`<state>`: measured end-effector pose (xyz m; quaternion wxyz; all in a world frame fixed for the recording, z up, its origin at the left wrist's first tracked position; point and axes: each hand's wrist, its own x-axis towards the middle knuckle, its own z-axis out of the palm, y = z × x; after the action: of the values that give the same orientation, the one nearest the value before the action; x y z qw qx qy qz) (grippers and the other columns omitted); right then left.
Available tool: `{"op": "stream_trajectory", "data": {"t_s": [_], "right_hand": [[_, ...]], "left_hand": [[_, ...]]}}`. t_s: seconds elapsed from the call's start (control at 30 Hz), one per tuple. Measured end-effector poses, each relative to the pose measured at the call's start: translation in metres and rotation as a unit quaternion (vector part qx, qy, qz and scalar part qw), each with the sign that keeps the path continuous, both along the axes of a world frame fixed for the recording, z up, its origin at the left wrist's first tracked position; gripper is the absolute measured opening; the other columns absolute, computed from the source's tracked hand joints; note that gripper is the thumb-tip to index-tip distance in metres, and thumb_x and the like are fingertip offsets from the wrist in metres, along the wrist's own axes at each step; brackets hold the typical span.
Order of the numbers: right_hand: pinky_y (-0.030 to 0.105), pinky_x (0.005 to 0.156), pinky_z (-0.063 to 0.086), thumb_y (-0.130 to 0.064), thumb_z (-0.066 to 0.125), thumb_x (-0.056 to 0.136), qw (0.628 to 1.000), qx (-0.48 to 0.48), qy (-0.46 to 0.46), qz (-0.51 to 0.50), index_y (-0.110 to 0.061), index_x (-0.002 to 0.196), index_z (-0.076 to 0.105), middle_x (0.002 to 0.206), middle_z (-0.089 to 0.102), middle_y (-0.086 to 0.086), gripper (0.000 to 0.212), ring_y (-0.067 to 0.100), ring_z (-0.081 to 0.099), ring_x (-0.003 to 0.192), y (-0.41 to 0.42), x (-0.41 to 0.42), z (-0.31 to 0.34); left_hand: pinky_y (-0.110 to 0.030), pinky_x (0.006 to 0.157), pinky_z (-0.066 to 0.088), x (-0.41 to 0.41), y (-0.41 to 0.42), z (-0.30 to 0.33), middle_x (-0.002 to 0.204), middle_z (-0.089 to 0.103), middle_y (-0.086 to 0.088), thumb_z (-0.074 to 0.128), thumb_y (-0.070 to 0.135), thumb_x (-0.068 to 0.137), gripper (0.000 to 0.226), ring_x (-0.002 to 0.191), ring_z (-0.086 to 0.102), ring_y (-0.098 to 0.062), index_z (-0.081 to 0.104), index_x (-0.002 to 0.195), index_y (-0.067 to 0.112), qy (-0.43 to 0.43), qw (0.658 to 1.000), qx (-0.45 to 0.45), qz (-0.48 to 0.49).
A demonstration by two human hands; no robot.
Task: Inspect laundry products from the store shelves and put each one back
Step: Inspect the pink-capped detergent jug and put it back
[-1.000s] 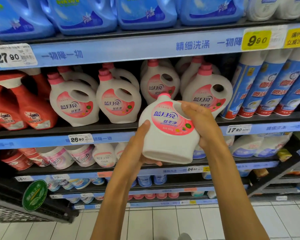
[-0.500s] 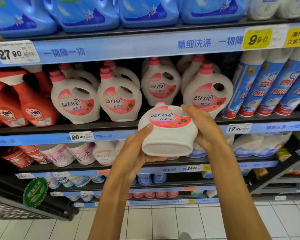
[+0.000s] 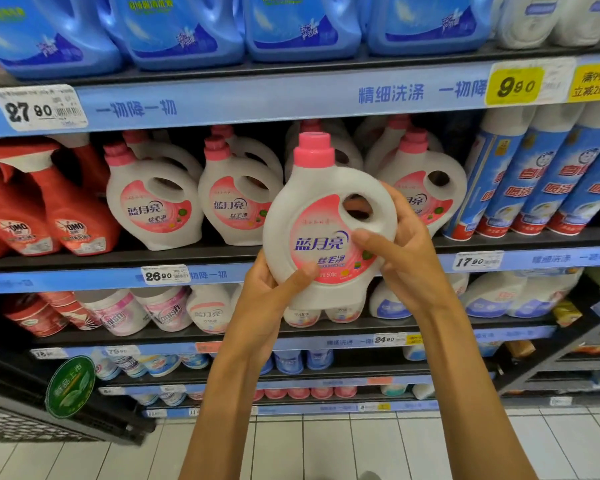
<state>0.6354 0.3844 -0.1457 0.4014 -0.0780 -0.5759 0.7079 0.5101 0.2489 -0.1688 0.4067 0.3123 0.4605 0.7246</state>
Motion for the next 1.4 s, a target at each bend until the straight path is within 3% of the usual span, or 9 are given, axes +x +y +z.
{"op": "stream_trajectory", "data": {"t_s": [0.17,0.37,0.53,0.63,0.73,0.87,1.07,1.2,1.4], "right_hand": [[0.021,0.072,0.054,-0.053,0.080,0.061,1.000,-0.014,0.010,-0.023,-0.020,0.105,0.067,0.092,0.073,-0.005,0.057,0.009,0.068,0.088,-0.007,0.001,0.003],[0.024,0.070,0.056,-0.060,0.079,0.054,0.996,-0.011,0.030,-0.078,-0.026,0.091,0.074,0.084,0.073,-0.006,0.050,0.010,0.069,0.082,-0.007,-0.001,0.004],[0.017,0.073,0.052,-0.050,0.062,0.074,0.973,0.013,-0.077,-0.215,-0.018,0.118,0.057,0.108,0.066,-0.002,0.054,0.000,0.064,0.091,-0.016,-0.013,0.008],[0.013,0.084,0.047,-0.048,0.064,0.083,0.968,0.042,-0.084,-0.231,-0.021,0.122,0.053,0.121,0.059,-0.002,0.049,-0.003,0.057,0.105,-0.028,-0.021,0.014],[0.026,0.084,0.053,-0.049,0.076,0.072,0.974,0.009,-0.110,-0.197,-0.017,0.123,0.048,0.116,0.058,0.008,0.067,0.013,0.061,0.104,-0.041,-0.034,0.019],[0.038,0.077,0.055,-0.016,0.074,0.077,0.961,-0.021,-0.094,-0.259,-0.015,0.108,0.050,0.094,0.061,0.005,0.039,0.015,0.063,0.083,-0.039,-0.040,0.026],[0.035,0.077,0.058,-0.010,0.054,0.073,0.993,-0.098,0.010,-0.058,-0.020,0.110,0.062,0.091,0.072,0.003,0.039,0.018,0.069,0.085,-0.002,-0.008,0.028],[0.046,0.089,0.051,-0.013,0.051,0.075,0.992,-0.113,0.017,0.060,-0.018,0.118,0.062,0.107,0.067,0.012,0.044,0.029,0.062,0.099,0.008,-0.001,0.022],[0.032,0.066,0.057,-0.025,0.069,0.080,0.995,-0.033,-0.068,-0.063,-0.020,0.105,0.066,0.094,0.074,0.008,0.026,0.023,0.071,0.085,0.004,-0.007,0.016]], "left_hand": [[-0.023,0.085,0.053,-0.002,-0.003,0.000,0.117,0.069,-0.002,0.081,0.015,0.069,0.062,0.113,0.063,-0.018,0.055,0.125,0.023,0.051,0.999,0.010,-0.009],[-0.018,0.076,0.054,0.006,-0.005,0.008,0.106,0.073,0.007,0.080,0.027,0.064,0.055,0.100,0.068,-0.010,0.062,0.116,0.024,0.175,0.984,-0.024,-0.020],[-0.025,0.076,0.057,0.019,0.006,0.002,0.107,0.073,0.002,0.081,0.023,0.068,0.054,0.100,0.068,-0.014,0.061,0.118,0.020,0.150,0.986,-0.020,0.071],[-0.031,0.085,0.056,0.024,0.013,0.000,0.119,0.066,0.004,0.079,0.017,0.074,0.060,0.108,0.063,-0.011,0.055,0.128,0.024,0.234,0.957,-0.033,0.168],[-0.038,0.094,0.052,0.030,0.017,-0.003,0.133,0.056,0.013,0.069,0.019,0.076,0.067,0.120,0.055,-0.009,0.043,0.135,0.041,0.341,0.916,-0.036,0.211],[-0.028,0.105,0.041,0.028,0.017,-0.006,0.139,0.042,0.021,0.066,0.030,0.075,0.075,0.131,0.040,-0.003,0.029,0.138,0.042,0.414,0.897,-0.047,0.149],[-0.019,0.104,0.041,-0.001,0.010,-0.002,0.145,0.045,0.011,0.053,0.060,0.085,0.058,0.132,0.043,-0.003,0.041,0.137,0.036,0.186,0.979,-0.064,0.059],[-0.017,0.068,0.054,0.002,0.013,-0.003,0.107,0.073,-0.001,0.062,0.054,0.073,0.051,0.094,0.070,-0.012,0.064,0.112,0.020,0.073,0.995,-0.063,0.002],[-0.020,0.071,0.055,0.018,0.020,0.000,0.100,0.075,0.001,0.066,0.044,0.070,0.043,0.093,0.070,-0.013,0.062,0.105,0.020,0.077,0.983,-0.007,0.164]]}}
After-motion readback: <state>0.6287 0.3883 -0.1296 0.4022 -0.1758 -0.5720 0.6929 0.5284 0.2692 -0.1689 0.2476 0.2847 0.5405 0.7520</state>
